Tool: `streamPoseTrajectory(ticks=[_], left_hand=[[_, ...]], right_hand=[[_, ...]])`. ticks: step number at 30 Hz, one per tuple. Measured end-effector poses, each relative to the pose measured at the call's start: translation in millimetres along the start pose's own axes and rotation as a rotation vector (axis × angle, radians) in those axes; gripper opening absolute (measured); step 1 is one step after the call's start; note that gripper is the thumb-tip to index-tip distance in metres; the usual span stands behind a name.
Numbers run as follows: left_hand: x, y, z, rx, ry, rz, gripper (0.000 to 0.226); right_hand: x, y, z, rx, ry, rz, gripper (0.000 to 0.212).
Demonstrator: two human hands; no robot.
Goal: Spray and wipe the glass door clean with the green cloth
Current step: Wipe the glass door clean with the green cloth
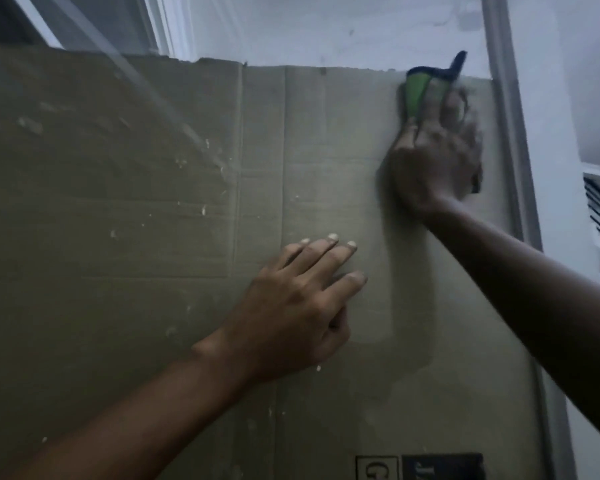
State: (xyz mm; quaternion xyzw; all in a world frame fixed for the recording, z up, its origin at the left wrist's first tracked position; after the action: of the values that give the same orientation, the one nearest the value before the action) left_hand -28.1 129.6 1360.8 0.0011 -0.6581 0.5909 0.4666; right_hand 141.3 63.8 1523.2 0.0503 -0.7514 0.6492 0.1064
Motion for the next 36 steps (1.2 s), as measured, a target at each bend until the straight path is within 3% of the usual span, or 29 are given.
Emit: streamPoseTrajectory(ticks=[4, 6, 8, 11, 13, 15, 18, 20, 21, 25, 26, 27, 32, 36], left_hand=[[12, 2, 8, 0.047, -0.038, 0.047, 0.04], [19, 6, 11, 0.064, -0.062, 0.063, 0.041], [27, 13, 15, 0.07, -0.065, 0.074, 0.041], [40, 22, 21, 0.072, -0.076, 0.075, 0.041], [50, 26, 27, 0.07, -0.097, 0.072, 0.041], [60, 28, 32, 0.066, -0.112, 0.08, 0.041], [70, 33, 40, 0.058, -0.127, 0.112, 0.042], [76, 39, 43, 0.06, -0.129, 0.115, 0.042], [79, 42, 44, 0.066, -0.127, 0.115, 0.041], [101, 60, 46, 0.087, -0.144, 0.138, 0.04], [105, 63, 46, 0.093, -0.149, 0.145, 0.04], [109, 66, 45, 0.098, -0.149, 0.15, 0.04], [120, 56, 48, 0.028, -0.071, 0.237, 0.047], [123, 21, 50, -0.063, 0.14, 0.388, 0.053]], right_hand=[[54, 50, -29, 0.209, 0.056, 0.612, 0.057], [49, 52, -24, 0.265, 0.083, 0.78, 0.055], [30, 38, -13, 0.21, 0.049, 0.664, 0.055], [5, 21, -4, 0.064, -0.025, 0.202, 0.059], [27, 30, -14, 0.043, -0.034, 0.054, 0.061], [66, 50, -29, 0.079, -0.034, 0.145, 0.061], [106, 82, -52, 0.213, 0.012, 0.567, 0.058], [102, 80, -51, 0.231, 0.014, 0.69, 0.056], [91, 69, -47, 0.207, 0.003, 0.636, 0.056], [60, 31, -32, 0.065, -0.079, 0.054, 0.062], [69, 34, -35, 0.056, -0.073, -0.021, 0.063], [85, 42, -40, 0.072, -0.067, -0.021, 0.063], [144, 89, -71, 0.344, -0.044, 0.396, 0.065], [141, 78, -61, 0.55, -0.242, 0.32, 0.067]])
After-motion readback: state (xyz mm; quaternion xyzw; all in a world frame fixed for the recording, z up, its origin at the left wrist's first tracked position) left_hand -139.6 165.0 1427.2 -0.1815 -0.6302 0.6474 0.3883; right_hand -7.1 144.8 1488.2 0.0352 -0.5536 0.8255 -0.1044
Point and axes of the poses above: each hand's wrist, its own y-axis away from the middle knuckle, its own z-axis out of the back of the hand, x = y × z, the point moved 6 cm from there along -y, towards the middle knuckle, and after that the axes turned 10 degrees about -y, right-handed, at the moved point
